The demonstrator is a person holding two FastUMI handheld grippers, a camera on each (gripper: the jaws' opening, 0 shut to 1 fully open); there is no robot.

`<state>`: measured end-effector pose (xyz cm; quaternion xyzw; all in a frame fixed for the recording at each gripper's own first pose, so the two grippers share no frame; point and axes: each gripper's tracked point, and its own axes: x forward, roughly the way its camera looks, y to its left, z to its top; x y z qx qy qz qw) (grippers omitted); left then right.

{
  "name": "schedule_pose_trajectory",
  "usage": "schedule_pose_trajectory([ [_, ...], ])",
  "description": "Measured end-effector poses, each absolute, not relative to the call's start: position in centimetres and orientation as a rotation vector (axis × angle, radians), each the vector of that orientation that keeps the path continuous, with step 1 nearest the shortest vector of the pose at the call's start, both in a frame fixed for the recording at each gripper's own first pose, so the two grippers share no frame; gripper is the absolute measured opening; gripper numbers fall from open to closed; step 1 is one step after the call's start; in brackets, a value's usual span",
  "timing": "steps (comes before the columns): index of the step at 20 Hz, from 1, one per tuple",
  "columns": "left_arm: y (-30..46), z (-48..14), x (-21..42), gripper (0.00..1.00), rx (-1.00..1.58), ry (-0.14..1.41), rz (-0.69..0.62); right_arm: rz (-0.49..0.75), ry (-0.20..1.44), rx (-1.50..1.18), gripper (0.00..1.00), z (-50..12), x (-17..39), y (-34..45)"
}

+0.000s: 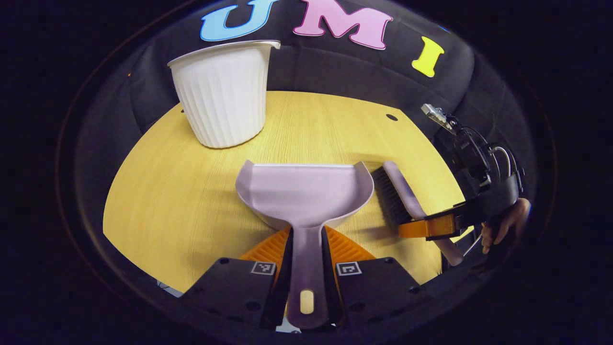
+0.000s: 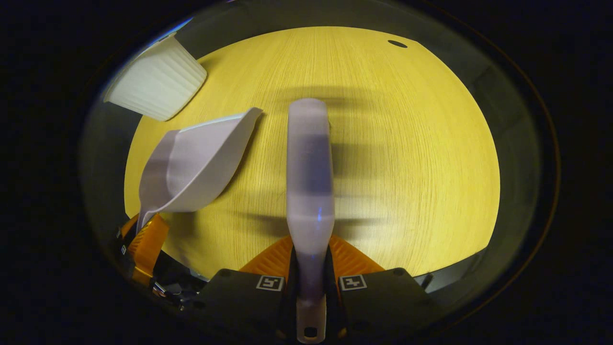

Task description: Pick up the small broom and dustpan from the desktop, sweep the trash into the dustpan with the broom, and then empty the trash into the garbage bin.

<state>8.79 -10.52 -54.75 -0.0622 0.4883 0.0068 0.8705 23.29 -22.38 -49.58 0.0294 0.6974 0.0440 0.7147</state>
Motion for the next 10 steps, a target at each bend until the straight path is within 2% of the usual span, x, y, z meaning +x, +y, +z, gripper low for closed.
schedule_pose_trajectory([
  [6, -12.0, -54.5, 9.4, 0.30, -0.096, 1.086, 0.017, 0.096, 1.613, 0.060, 0.28, -50.3, 22.7, -22.0],
  [9, -12.9, -54.5, 8.6, 0.34, -0.165, 1.114, -0.001, 0.071, 1.616, 0.093, 0.29, -50.1, 22.6, -21.8],
  [10, -12.7, -54.8, 9.0, 0.55, -0.178, 1.103, 0.014, 0.075, 1.615, 0.105, 0.30, -50.0, 22.7, -21.6],
])
